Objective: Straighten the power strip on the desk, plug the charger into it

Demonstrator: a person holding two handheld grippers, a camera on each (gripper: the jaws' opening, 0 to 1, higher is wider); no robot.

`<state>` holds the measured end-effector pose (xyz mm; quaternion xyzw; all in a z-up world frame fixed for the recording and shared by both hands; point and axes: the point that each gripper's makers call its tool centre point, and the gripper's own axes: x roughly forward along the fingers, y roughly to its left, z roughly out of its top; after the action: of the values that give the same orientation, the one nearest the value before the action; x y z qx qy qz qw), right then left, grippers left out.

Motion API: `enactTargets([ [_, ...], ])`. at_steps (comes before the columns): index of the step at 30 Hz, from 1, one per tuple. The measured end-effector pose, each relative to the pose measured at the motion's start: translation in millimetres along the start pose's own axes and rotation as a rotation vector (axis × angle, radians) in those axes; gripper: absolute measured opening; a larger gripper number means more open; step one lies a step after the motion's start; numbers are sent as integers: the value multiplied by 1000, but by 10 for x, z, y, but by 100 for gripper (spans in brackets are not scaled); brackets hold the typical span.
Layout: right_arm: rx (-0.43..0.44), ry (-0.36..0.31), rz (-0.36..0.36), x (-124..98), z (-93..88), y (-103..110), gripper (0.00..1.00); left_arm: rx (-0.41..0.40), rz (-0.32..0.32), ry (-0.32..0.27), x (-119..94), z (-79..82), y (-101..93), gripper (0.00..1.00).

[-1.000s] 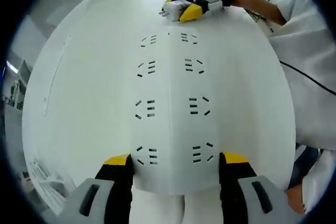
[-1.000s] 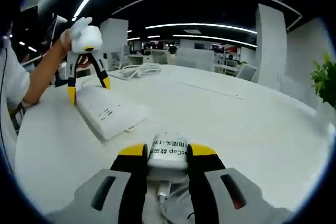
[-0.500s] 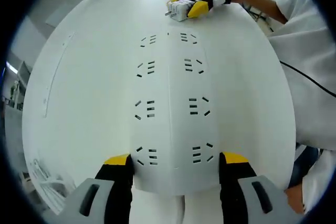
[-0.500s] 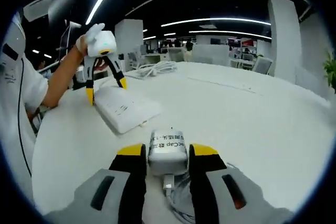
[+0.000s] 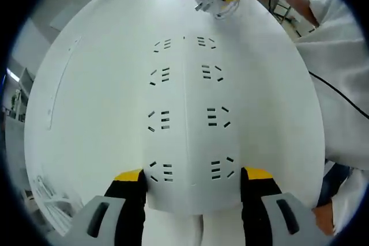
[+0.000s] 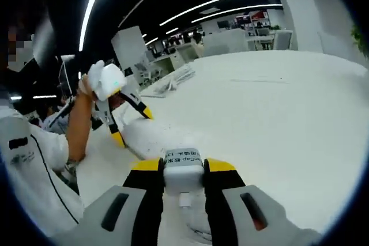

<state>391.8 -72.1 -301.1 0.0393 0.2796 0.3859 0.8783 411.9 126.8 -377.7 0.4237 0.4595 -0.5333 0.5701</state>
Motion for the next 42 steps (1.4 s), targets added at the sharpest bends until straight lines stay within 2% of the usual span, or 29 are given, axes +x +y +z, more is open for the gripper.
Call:
enactTargets([
  [1, -22, 46, -2, 30, 41, 160, 26, 0, 0, -1, -1, 1, 0, 67],
  [2, -39, 72, -9, 72, 48, 229, 26, 0, 0, -1, -1, 2, 0, 67],
  [4, -56, 117, -45, 186, 17, 266, 26, 1, 0, -1, -2, 3, 0, 67],
  [8, -72, 185, -97, 353, -97, 224, 26, 2, 0, -3, -2, 8, 0, 67],
  [12, -41, 208, -129, 378, -150, 161, 26, 2, 1, -3, 0, 12, 0, 67],
  [15, -38, 221, -145, 401, -125, 169, 26, 3, 0, 0, 3, 11, -11, 67],
  [22, 10, 351, -207, 407, -134, 172, 26, 2, 3, 3, 8, 14, -48, 67],
  [24, 67, 393, -255, 405, -136, 185, 26, 2, 4, 7, 9, 14, -54, 67],
  [28, 99, 409, -318, 435, -76, 192, 26, 1, 4, 15, 10, 9, -55, 67],
  [29, 85, 412, -334, 441, -60, 191, 26, 1, 5, 19, 11, 11, -58, 67],
  [31, 74, 453, -365, 442, -72, 191, 26, 2, 5, 26, 11, 14, -63, 67],
  [34, 102, 489, -407, 451, -72, 183, 26, 4, 5, 34, 10, 14, -66, 67],
  [42, 38, 513, -467, 547, 58, 176, 26, -3, 9, 40, 5, 10, -58, 67],
])
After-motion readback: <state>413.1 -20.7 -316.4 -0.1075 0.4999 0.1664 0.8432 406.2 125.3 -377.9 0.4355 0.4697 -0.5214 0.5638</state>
